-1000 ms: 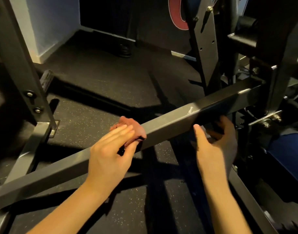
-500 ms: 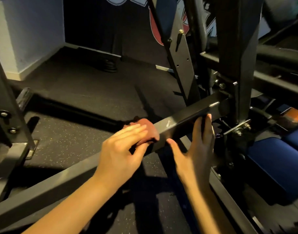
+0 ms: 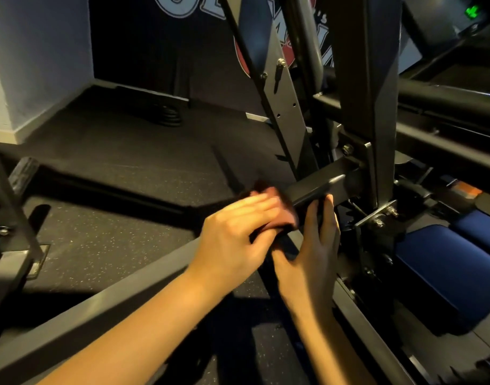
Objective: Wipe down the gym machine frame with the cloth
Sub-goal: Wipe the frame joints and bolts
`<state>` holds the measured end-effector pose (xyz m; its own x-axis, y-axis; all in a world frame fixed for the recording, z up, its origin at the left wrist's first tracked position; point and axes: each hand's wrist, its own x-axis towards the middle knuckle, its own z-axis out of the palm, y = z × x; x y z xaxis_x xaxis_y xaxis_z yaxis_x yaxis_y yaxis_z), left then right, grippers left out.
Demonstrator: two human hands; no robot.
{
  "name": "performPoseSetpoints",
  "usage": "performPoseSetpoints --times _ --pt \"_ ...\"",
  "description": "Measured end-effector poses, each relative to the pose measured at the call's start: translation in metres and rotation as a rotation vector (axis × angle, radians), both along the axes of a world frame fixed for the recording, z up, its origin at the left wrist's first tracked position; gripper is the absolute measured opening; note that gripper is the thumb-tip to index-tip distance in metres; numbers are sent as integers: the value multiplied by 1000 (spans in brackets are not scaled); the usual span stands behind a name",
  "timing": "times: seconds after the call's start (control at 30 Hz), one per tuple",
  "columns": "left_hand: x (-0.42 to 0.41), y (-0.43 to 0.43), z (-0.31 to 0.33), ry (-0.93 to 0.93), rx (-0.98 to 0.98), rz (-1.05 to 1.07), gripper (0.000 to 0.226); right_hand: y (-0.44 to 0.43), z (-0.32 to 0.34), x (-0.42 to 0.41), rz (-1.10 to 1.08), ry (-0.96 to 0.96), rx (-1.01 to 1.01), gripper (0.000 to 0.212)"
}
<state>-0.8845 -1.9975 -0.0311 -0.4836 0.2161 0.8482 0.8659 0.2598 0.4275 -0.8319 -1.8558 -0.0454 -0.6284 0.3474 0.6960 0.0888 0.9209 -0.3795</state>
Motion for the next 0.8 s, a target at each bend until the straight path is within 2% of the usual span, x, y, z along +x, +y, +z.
performPoseSetpoints --times 0.1,0.27,0.47,0.6,0.67,0.73,0.8 --pt "2 -4 -2 -25 -18 -50 33 3 1 2 -18 -12 35 97" --pt "11 -70 -41 -95 -9 127 35 1 0 -2 -43 -34 6 103" --pt "-12 -3 19 -85 -39 -65 28 2 -1 -2 -36 -15 35 104" --pt "-7 -6 10 -176 29 -75 35 4 -2 -2 -43 -8 55 103" --pt "-1 -38 -7 -343 75 -12 29 3 -1 -3 -48 -37 27 104" --pt "-5 -72 -21 -564 54 82 13 0 -1 -4 -58 -67 5 104" --pt "-15 -90 -26 -669 2 170 13 -1 1 -2 -59 -80 17 103"
